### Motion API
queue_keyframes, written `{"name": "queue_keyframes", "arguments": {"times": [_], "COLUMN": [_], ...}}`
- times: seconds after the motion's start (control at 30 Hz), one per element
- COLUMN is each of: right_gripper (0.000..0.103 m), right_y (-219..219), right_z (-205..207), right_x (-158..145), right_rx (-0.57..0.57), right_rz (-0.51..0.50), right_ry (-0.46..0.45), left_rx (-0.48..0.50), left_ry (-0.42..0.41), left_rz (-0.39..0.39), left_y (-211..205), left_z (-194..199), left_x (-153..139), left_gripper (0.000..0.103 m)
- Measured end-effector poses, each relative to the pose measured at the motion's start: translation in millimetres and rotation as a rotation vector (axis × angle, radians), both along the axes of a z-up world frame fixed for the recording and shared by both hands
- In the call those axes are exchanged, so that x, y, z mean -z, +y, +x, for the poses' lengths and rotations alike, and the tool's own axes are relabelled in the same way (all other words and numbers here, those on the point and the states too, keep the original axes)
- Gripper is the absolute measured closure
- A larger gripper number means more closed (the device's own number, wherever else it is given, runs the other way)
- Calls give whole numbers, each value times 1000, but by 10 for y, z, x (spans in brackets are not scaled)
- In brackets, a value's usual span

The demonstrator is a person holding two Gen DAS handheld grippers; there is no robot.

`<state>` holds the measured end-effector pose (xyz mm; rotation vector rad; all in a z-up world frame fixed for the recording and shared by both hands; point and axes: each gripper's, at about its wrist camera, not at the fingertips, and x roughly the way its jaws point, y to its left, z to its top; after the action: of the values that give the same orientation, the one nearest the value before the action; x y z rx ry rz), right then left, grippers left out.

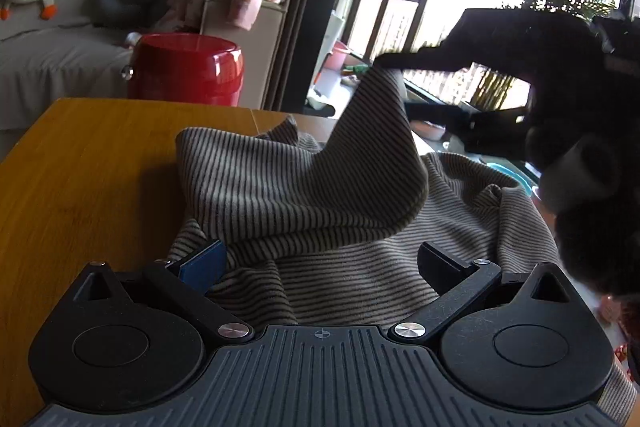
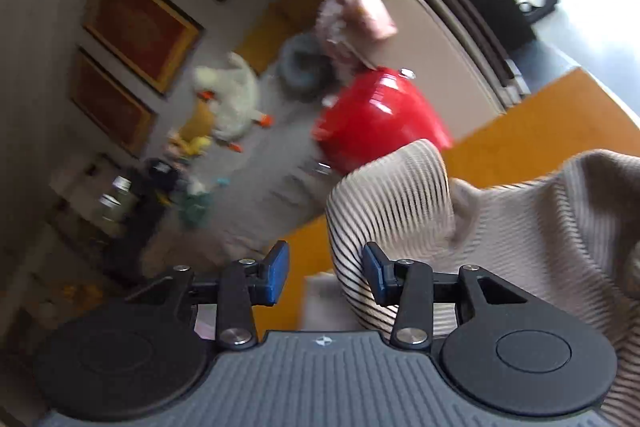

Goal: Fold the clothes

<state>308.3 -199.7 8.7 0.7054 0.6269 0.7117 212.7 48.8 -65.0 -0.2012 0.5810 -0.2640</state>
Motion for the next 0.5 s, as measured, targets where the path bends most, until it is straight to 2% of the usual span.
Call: {"name": "queue_keyframes", "arguments": {"times": [0.07,0.13,0.2,0.23,0.33,0.43,0.5], "right_gripper": [62,62,62,62,62,62,62], "right_y": [-22,0,31,24,-74,-87,-45], "right_z": [-63,-79,-28,7,82,120,139], "right_x": [-197,-271,-169,-72,231,437,504], "right_rx": [29,110,178,199,246,265,227], "right_rz": [-42,-219,-391,-435,-423,-413,-392], "right_ry": [-90,-148,-129,-99,6,67,104], "left_rx": [-1,-1,-1,0,0,2,3], "left_ry": [2,2,2,3,3,5,6], "left_rz": [-1,-2,-2,-2,-3,-6,-9], "left_y": [1,4,3,2,2,8,12], "left_z": [4,5,8,15,7,6,3], "left_x": [2,2,3,1,5,9,11], "left_gripper": [0,0,0,0,0,0,0]}}
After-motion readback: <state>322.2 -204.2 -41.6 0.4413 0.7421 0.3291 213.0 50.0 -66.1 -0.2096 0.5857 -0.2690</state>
